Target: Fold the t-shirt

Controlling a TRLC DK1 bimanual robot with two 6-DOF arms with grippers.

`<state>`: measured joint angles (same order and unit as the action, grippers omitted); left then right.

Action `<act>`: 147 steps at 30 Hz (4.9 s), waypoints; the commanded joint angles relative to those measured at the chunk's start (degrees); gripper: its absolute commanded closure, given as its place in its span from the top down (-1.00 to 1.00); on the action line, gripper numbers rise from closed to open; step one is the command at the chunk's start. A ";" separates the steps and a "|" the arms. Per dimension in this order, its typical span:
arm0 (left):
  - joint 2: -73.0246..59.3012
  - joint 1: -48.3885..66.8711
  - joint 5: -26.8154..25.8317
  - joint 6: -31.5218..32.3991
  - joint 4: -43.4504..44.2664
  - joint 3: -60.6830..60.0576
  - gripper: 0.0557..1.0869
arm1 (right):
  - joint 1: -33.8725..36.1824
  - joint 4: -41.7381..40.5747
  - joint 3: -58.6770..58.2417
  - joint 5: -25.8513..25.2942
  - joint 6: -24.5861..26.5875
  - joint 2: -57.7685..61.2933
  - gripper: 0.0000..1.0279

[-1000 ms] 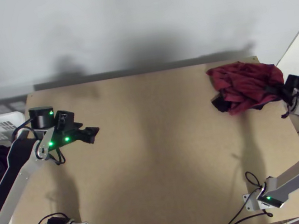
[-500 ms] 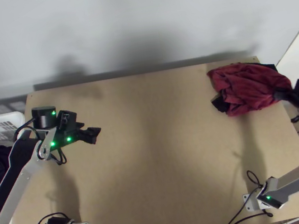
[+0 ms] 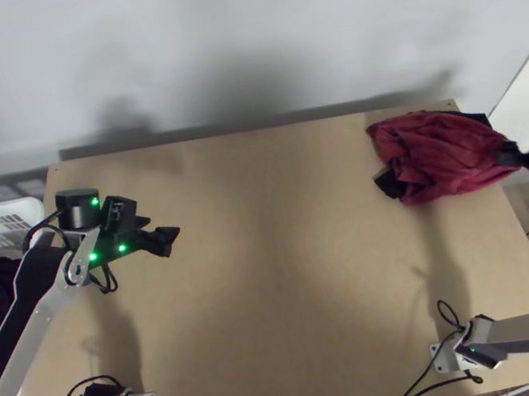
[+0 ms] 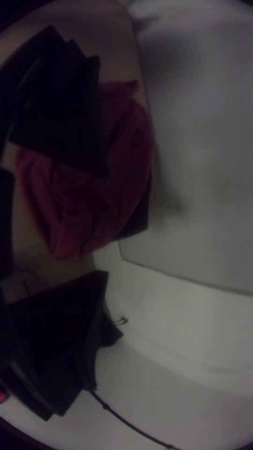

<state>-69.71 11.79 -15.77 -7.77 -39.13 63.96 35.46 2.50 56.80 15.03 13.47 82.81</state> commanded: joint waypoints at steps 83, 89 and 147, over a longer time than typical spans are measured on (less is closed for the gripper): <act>70.06 -3.79 26.58 -22.29 26.83 -58.08 0.90 | -50.14 -12.87 -51.17 -31.90 12.72 -79.03 0.93; 69.80 -10.03 12.61 -19.48 23.40 -59.48 0.90 | -50.40 -1.80 -51.35 -31.99 9.64 -82.72 0.93; 69.71 -19.53 10.58 -20.09 22.96 -59.48 0.90 | -55.15 7.96 -51.43 -28.74 12.19 -82.98 0.93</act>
<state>0.01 -7.73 -5.17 -27.90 -16.19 4.47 -19.70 10.46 5.34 -13.69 25.61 -0.19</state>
